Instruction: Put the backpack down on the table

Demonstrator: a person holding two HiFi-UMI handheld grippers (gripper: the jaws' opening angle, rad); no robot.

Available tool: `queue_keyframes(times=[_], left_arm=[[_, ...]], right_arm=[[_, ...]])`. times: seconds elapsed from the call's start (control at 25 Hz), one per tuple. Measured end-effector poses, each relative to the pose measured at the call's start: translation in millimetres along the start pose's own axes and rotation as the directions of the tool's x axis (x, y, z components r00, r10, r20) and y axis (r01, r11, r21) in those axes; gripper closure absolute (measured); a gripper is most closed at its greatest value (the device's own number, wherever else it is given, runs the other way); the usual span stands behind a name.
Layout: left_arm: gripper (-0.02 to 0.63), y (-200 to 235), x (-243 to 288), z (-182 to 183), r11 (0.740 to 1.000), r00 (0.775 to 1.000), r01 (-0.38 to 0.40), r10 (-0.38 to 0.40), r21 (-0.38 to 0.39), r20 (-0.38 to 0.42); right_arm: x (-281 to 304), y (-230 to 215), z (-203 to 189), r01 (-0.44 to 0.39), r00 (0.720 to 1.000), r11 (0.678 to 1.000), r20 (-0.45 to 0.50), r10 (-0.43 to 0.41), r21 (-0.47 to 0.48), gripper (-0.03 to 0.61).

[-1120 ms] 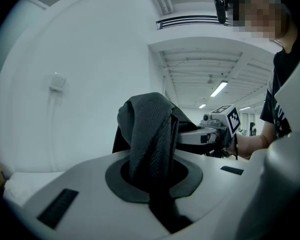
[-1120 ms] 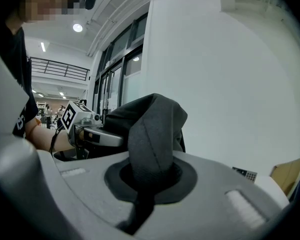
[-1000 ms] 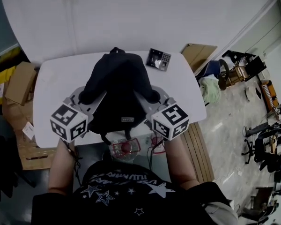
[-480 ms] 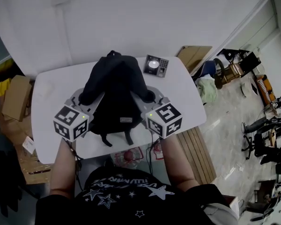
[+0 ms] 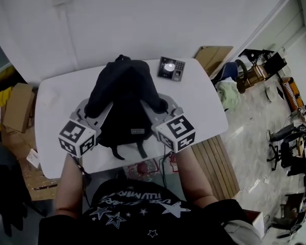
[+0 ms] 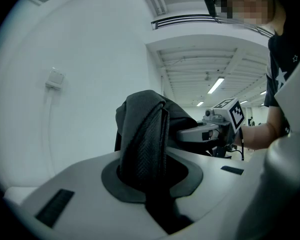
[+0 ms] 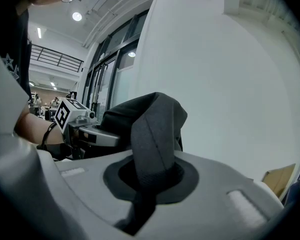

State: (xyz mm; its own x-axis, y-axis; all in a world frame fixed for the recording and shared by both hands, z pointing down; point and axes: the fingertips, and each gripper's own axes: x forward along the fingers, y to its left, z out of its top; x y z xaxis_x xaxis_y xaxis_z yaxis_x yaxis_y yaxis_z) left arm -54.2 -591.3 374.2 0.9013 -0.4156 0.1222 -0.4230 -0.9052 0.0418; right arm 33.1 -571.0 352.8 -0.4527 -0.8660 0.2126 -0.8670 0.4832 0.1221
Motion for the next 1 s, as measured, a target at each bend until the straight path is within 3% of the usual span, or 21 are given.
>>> queue_keyframes(times=[0.2,0.28,0.32,0.4,0.48,0.6,1.0], left_arm=[[0.567,-3,-3,-2,0.999,0.999,-0.032,0.032,0.025,0.007],[0.539,-2,-5,-3,0.997,0.997,-0.074,0.074,0.033,0.002],[0.505,-1,-6,-5,0.994,0.995,-0.097,0.097,0.041,-0.009],[0.368,-2,-9,-12,0.99,0.99,-0.133,0.134,0.046,-0.042],[0.298,-3,-15,-16,0.984,0.983,-0.175,0.176,0.029,-0.053],[0.277,-7,-29,-17,0.969,0.969,-0.246,0.246,0.007,-0.036],[0.247,-42,-65,-15,0.927,0.925,-0.373,0.374,0.031,-0.066]], right_arm=[[-4,0,-11,0.025,1.0,1.0,-0.011,-0.025,0.016,0.487],[-7,1,-19,0.023,0.998,1.0,-0.052,-0.022,0.018,0.399],[-9,0,-23,0.03,0.997,0.999,-0.068,-0.029,0.018,0.358],[-17,-4,-27,0.053,0.995,0.998,-0.08,-0.051,0.026,0.303],[-26,-6,-29,0.066,0.995,0.997,-0.074,-0.063,0.039,0.261],[-41,-4,-33,0.059,0.996,0.997,-0.068,-0.056,0.043,0.247],[-89,19,-34,-0.032,0.999,0.999,-0.043,0.032,0.004,0.249]])
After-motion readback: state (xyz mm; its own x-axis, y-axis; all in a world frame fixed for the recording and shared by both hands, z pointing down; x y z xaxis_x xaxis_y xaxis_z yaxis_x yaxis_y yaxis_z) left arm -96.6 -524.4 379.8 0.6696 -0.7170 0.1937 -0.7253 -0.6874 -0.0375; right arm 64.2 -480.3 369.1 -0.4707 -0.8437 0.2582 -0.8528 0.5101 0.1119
